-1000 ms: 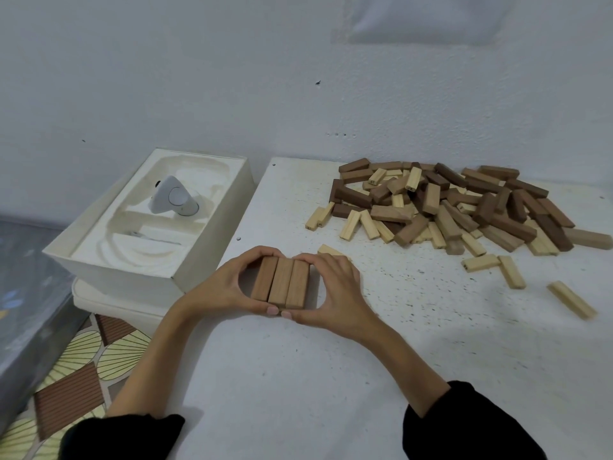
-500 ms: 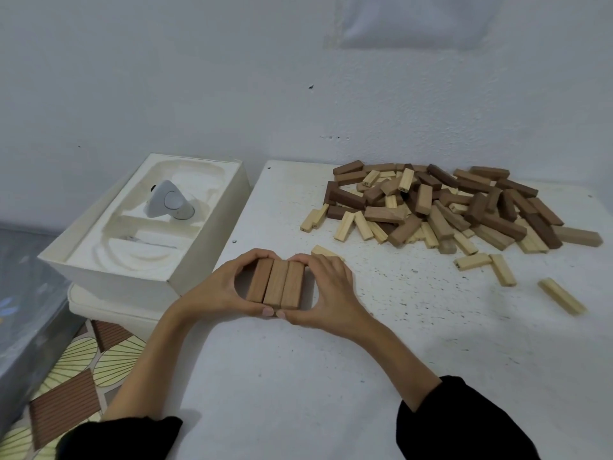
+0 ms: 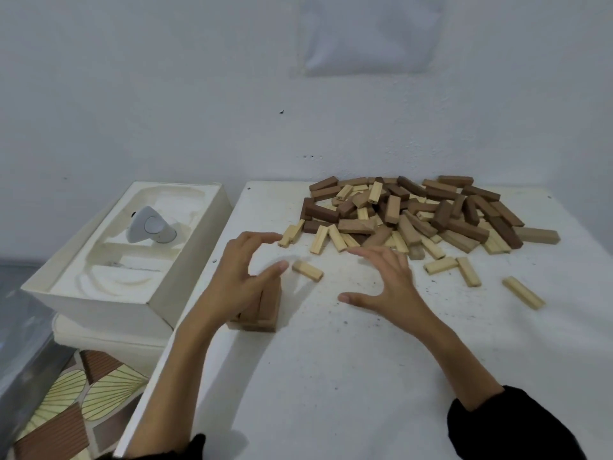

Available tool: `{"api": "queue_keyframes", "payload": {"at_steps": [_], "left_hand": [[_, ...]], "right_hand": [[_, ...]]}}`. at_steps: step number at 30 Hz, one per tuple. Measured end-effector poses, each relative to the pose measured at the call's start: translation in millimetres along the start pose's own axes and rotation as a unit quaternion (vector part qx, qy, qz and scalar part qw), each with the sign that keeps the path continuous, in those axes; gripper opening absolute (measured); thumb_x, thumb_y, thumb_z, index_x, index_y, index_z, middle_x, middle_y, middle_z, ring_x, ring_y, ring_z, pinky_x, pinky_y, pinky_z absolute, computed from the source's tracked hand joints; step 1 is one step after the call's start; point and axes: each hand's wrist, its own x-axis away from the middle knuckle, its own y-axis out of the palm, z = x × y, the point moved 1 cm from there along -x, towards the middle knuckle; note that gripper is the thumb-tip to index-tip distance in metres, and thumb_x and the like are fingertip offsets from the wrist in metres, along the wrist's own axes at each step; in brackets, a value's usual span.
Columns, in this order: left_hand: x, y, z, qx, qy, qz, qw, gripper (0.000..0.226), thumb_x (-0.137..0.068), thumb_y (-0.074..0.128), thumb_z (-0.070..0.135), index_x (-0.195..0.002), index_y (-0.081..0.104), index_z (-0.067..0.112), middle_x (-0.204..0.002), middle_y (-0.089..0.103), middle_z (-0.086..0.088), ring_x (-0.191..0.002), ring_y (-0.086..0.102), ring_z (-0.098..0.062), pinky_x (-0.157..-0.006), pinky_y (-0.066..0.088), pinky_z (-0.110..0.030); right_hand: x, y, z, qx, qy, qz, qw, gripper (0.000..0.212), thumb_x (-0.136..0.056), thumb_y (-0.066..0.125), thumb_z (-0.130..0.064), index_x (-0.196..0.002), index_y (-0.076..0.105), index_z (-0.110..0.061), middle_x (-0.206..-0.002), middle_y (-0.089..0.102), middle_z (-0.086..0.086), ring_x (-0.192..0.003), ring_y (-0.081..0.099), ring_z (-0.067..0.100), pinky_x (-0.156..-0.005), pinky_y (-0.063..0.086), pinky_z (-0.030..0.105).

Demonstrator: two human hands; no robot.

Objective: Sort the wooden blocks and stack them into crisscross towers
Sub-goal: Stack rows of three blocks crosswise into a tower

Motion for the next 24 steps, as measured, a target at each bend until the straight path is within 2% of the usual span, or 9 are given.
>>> {"api": "queue_keyframes", "payload": {"at_steps": [3,6,9,14,17,20,24], "left_hand": [[-17,39,33,-0.069,0.061,-0.010,0.996,0.032,-0.089,0.061,0.037,-0.119,0.057,0.028,-0.119,0.047,0.009,-0.112,0.038,-0.006,-0.085,0.028,-0.010],[-36,89,50,-0.091,0.101,-0.009,0.991,0.035,-0.088,0.064,0.032,-0.119,0.060,0.016,-0.120,0.049,-0.002,-0.115,0.040,-0.016,-0.092,0.033,-0.023],[-56,130,53,-0.130,0.112,0.023,0.985,0.047,-0.082,0.058,0.043,-0.120,0.059,0.015,-0.124,0.048,-0.007,-0.117,0.040,-0.024,-0.096,0.035,-0.033],[-76,164,42,-0.185,0.066,0.090,0.976,0.048,-0.079,0.071,0.029,-0.122,0.056,0.015,-0.132,0.044,-0.014,-0.124,0.034,-0.034,-0.100,0.036,-0.051],[-76,173,37,-0.181,0.066,0.115,0.975,0.042,-0.080,0.070,0.027,-0.119,0.056,0.018,-0.129,0.043,-0.011,-0.123,0.033,-0.030,-0.100,0.036,-0.050],[-75,176,34,-0.196,0.070,0.118,0.971,0.038,-0.082,0.069,0.028,-0.117,0.057,0.019,-0.131,0.043,-0.012,-0.124,0.035,-0.034,-0.100,0.037,-0.050],[-75,176,32,-0.206,0.065,0.116,0.969,0.036,-0.083,0.068,0.030,-0.117,0.057,0.021,-0.132,0.043,-0.011,-0.124,0.035,-0.032,-0.099,0.035,-0.048]], "right_hand": [[3,-25,27,0.024,0.018,0.062,0.998,0.067,-0.062,0.063,-0.061,-0.124,0.052,-0.038,-0.121,0.042,-0.011,-0.111,0.023,0.002,-0.088,0.020,0.024],[5,-46,59,0.063,0.026,0.123,0.990,0.053,-0.071,0.072,-0.051,-0.119,0.059,-0.031,-0.119,0.051,-0.004,-0.110,0.031,0.011,-0.081,0.022,0.023],[9,-64,87,0.095,0.029,0.169,0.981,0.048,-0.071,0.072,-0.048,-0.114,0.062,-0.031,-0.113,0.056,0.000,-0.108,0.039,0.021,-0.079,0.021,0.024],[12,-73,99,0.094,0.034,0.201,0.974,0.040,-0.074,0.074,-0.036,-0.111,0.066,-0.026,-0.108,0.051,-0.005,-0.101,0.029,0.010,-0.080,0.024,0.026],[11,-72,104,0.101,0.047,0.193,0.975,0.034,-0.076,0.074,-0.028,-0.110,0.067,-0.026,-0.110,0.052,-0.003,-0.102,0.029,0.010,-0.083,0.028,0.030],[11,-72,106,0.091,0.048,0.198,0.975,0.031,-0.077,0.074,-0.024,-0.108,0.068,-0.026,-0.109,0.052,-0.004,-0.102,0.029,0.009,-0.083,0.030,0.030],[7,-72,103,0.095,0.037,0.263,0.959,0.025,-0.077,0.073,-0.015,-0.101,0.070,-0.023,-0.104,0.056,-0.001,-0.100,0.033,0.012,-0.081,0.031,0.031]]}}
